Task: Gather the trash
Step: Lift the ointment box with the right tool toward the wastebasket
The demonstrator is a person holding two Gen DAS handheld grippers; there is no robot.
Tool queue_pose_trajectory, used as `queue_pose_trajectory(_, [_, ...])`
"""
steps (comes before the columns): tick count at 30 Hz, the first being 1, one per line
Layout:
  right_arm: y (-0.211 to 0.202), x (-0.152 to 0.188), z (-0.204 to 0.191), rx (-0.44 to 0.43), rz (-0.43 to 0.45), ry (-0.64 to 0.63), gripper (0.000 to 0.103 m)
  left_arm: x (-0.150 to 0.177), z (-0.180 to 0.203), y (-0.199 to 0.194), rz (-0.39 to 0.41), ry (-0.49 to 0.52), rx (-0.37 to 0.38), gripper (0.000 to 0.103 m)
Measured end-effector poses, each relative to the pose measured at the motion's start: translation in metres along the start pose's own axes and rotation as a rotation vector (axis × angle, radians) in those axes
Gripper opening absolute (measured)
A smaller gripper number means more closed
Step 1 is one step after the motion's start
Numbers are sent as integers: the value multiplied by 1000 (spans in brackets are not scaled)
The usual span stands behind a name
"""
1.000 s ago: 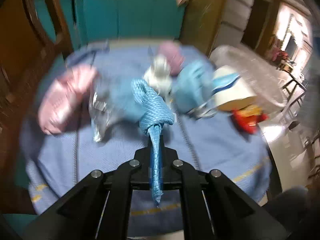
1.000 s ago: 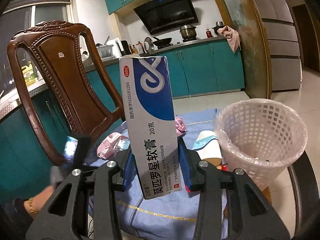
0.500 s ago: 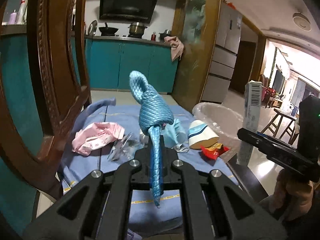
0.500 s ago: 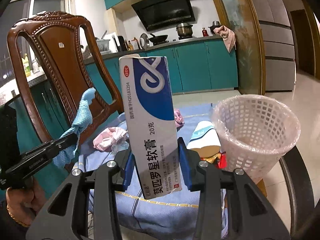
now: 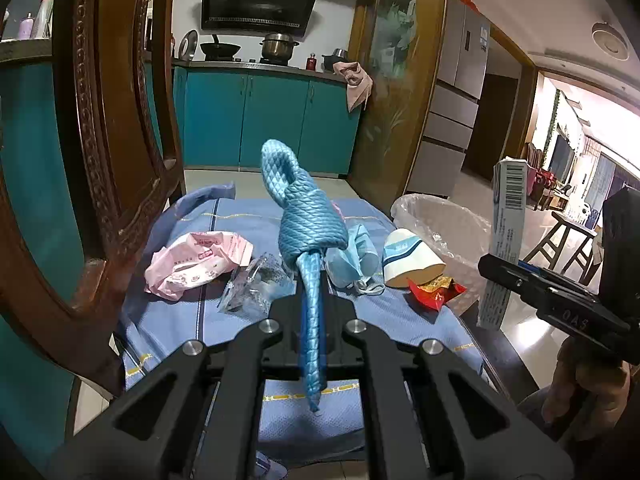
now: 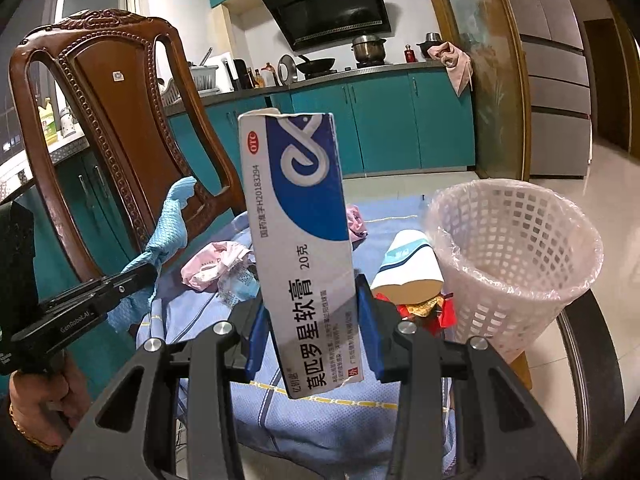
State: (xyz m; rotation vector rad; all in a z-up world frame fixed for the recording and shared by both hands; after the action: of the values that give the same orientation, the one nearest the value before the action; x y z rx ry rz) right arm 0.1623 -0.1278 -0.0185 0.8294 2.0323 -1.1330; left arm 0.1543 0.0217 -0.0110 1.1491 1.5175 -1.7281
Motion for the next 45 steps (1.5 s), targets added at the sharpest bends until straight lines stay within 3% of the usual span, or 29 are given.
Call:
queue_pose_trajectory(13, [3,2,1,1,-20,-8,40,3,-1,3,-9,-4,4,5])
queue_pose_trajectory(16, [-1,-9,7,18,20,1,40,3,-1,3,-11,-4,0,5])
queue_pose_trajectory(19, [-8,-44,34,71,103,34,40,3,-4,4,-10,-7,-8,5])
queue_pose_trajectory(23, [-8,-98,90,209,209,74,40,4,-5,5,-10,-8,-13,5])
queue_pose_trajectory(27, [17,-123,150,335,221,118,40,4,-6,6,-11,-7,-13,5])
queue_pose_trajectory(30, [48,-116,189,408,156,152,41,6,-6,8,-17,-7,-14,5])
queue_pose_trajectory(34, [57,-102,205,423,96,212,55,7,-6,10,-22,-4,-14,5])
queue_pose_trajectory(35, [47,-102,198,401,114,228,66,7,-5,10,-23,-2,-11,5])
queue_pose_trajectory(37, [18,-104,180,363,185,249,84,7,-4,11,-26,4,-9,5])
queue_pose_trajectory(39, [-23,-101,156,301,291,285,88,7,-1,12,-28,10,-3,5])
queue_pose_trajectory(42, [-86,-66,124,210,465,351,100,7,5,15,-37,24,9,5])
queue_pose_trajectory(45, [-103,-36,116,185,457,353,100,-2,20,18,-34,35,42,5])
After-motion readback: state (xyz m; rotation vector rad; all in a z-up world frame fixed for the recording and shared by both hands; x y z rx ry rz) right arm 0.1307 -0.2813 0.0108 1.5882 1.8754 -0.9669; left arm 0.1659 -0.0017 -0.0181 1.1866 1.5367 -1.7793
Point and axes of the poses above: each gripper's, at about its wrist camera, not at the fingertips, and y roughly the way its jaws point, z to its right, x to its underside, the point moved 9 cm from there along y, roughly the way its jaws point, and after that the axes turned 11 degrees about y, right-handed, at the moved point
